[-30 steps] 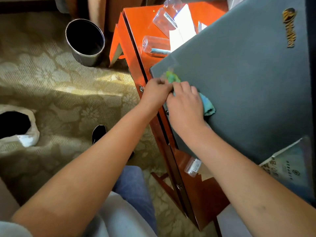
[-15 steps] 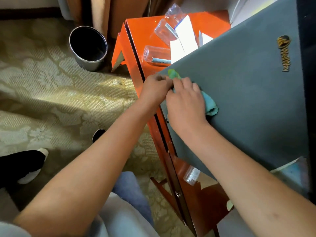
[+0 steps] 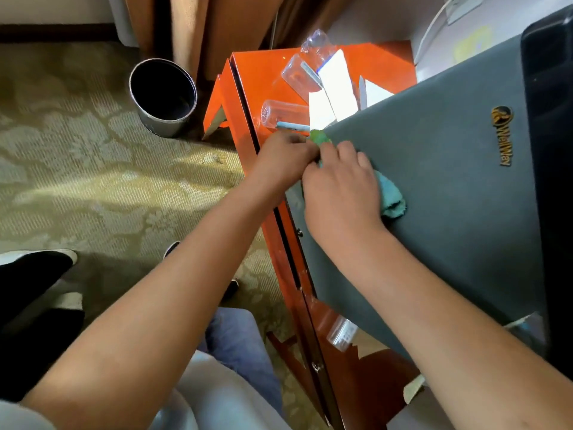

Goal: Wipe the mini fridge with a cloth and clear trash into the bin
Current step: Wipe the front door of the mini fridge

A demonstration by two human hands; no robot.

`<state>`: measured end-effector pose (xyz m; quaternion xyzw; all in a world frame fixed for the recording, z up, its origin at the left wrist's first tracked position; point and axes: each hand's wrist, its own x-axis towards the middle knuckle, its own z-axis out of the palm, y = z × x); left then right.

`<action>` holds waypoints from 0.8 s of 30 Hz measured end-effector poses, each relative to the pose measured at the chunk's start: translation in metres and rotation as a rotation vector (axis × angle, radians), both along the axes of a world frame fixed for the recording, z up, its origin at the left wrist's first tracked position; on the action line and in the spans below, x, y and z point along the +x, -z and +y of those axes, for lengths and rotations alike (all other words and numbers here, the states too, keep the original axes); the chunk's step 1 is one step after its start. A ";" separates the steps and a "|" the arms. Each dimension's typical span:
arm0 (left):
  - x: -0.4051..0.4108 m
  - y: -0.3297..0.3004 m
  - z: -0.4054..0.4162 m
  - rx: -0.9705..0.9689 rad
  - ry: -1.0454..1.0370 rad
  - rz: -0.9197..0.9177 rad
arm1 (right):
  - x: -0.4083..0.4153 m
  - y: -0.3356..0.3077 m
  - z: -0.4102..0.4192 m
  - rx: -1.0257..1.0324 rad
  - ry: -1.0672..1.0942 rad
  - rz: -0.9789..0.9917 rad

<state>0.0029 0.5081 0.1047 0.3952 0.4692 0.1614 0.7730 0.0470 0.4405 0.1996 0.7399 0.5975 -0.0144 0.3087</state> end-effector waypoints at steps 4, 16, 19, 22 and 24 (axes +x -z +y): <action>-0.001 0.048 -0.008 -0.056 0.056 0.148 | 0.002 0.060 0.004 -0.192 0.036 0.107; -0.001 -0.041 0.011 0.118 -0.019 -0.047 | -0.003 -0.054 0.011 -0.012 0.020 0.042; 0.002 -0.063 0.028 0.130 -0.016 -0.105 | -0.002 -0.069 0.020 0.081 0.020 0.034; 0.001 -0.048 0.034 0.067 -0.029 -0.105 | 0.002 -0.047 0.027 0.074 0.018 0.014; 0.000 -0.022 0.030 0.039 -0.047 -0.071 | 0.005 -0.016 0.031 0.020 -0.006 0.029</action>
